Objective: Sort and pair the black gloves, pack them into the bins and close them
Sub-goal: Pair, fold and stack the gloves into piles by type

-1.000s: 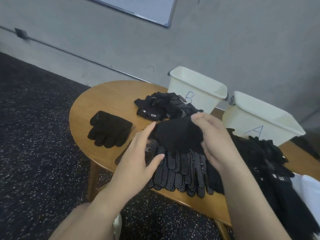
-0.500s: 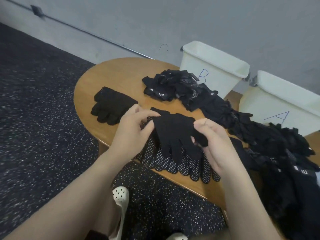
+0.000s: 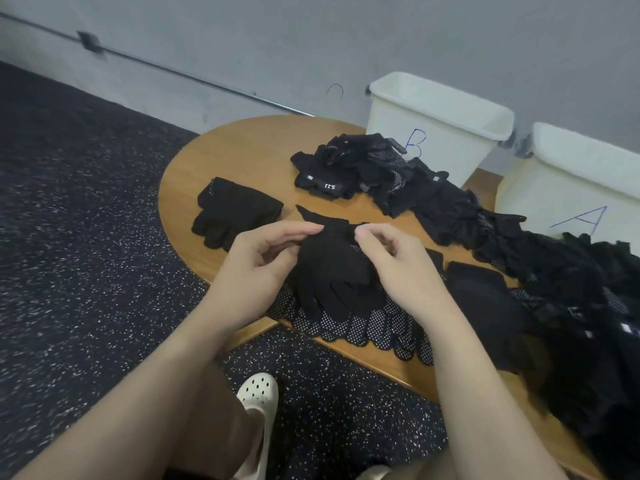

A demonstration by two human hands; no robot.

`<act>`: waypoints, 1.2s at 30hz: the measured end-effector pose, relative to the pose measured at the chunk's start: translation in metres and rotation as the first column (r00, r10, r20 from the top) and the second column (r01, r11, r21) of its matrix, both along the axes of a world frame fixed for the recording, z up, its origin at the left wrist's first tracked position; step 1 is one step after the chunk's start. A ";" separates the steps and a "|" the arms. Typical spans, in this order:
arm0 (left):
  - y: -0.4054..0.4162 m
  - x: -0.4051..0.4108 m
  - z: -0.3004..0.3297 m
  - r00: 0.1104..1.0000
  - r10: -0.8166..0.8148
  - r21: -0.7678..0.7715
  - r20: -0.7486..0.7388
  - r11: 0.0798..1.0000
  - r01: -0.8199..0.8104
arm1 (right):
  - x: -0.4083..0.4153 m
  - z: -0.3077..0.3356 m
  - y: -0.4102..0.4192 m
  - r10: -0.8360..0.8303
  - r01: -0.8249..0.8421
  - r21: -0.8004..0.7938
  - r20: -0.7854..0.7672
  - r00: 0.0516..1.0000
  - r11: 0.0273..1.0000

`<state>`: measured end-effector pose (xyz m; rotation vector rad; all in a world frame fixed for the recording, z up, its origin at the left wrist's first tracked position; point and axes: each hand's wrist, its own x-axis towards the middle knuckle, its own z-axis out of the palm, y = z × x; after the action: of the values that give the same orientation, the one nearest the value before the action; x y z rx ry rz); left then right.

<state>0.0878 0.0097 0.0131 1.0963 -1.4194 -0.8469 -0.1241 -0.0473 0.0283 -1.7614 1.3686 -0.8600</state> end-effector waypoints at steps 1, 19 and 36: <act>0.001 0.001 0.000 0.999 -0.012 0.005 -0.047 1.000 0.012 | 0.003 -0.001 -0.001 0.014 -0.014 0.007 -0.024 1.000 1.000; 0.009 0.018 0.008 0.913 -0.019 0.006 -0.407 1.000 0.024 | 0.011 0.012 0.008 0.277 -0.465 0.273 0.520 0.808 0.842; -0.002 0.026 -0.005 0.982 0.133 0.309 -0.133 0.947 -0.086 | 0.031 0.013 0.002 0.201 -0.308 0.321 0.326 0.924 0.895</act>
<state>0.1140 0.0072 0.0086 1.2982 -1.1136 -1.0679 -0.0934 -0.0455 0.0417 -1.4220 1.0006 -0.6320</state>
